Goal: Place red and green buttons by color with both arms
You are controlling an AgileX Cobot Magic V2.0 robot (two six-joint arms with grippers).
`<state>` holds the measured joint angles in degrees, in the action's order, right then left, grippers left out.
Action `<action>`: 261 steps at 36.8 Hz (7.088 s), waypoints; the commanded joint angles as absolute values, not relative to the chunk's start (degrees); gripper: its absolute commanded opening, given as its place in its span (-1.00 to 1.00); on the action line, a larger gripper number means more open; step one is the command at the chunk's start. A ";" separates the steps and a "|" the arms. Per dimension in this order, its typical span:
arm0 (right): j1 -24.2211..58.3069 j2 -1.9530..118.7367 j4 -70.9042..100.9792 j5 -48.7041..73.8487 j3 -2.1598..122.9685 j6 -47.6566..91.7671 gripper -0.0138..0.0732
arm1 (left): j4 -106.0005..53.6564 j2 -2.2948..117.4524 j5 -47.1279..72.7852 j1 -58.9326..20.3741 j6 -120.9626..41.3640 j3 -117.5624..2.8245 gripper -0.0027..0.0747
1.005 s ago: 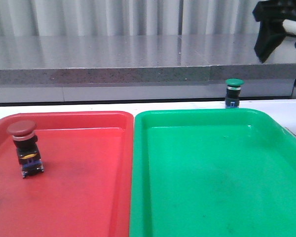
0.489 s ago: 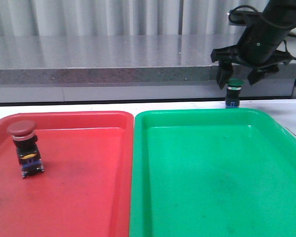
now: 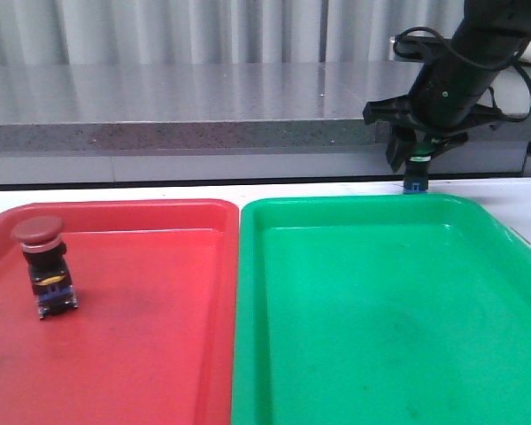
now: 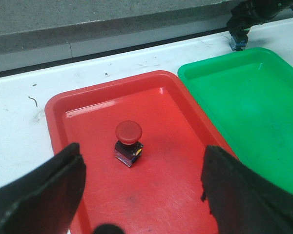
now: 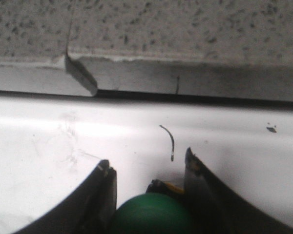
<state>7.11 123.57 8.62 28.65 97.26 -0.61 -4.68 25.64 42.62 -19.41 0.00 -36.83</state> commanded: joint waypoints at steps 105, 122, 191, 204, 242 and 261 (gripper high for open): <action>21.35 55.15 1.65 34.56 47.86 1.81 0.58 | -4.90 25.97 38.73 -19.79 0.00 -38.27 0.34; 21.35 33.82 0.81 54.06 47.68 1.58 0.58 | -4.90 25.97 38.73 -19.79 0.00 -38.27 0.34; 21.35 30.21 0.81 55.18 47.68 1.64 -0.84 | -4.24 -1.44 1.41 -1.09 0.48 -0.47 -0.98; 21.35 30.21 0.81 55.33 47.68 1.64 -0.84 | -5.15 -1.33 -1.70 -1.09 0.48 1.59 -0.98; 20.76 28.62 -0.68 53.86 46.33 2.26 -0.84 | -5.15 -1.20 -1.70 -1.09 0.48 1.59 -0.98; 5.68 1.16 -0.83 2.10 5.08 2.15 -0.84 | -5.15 -1.20 -1.70 -1.09 0.48 1.59 -0.98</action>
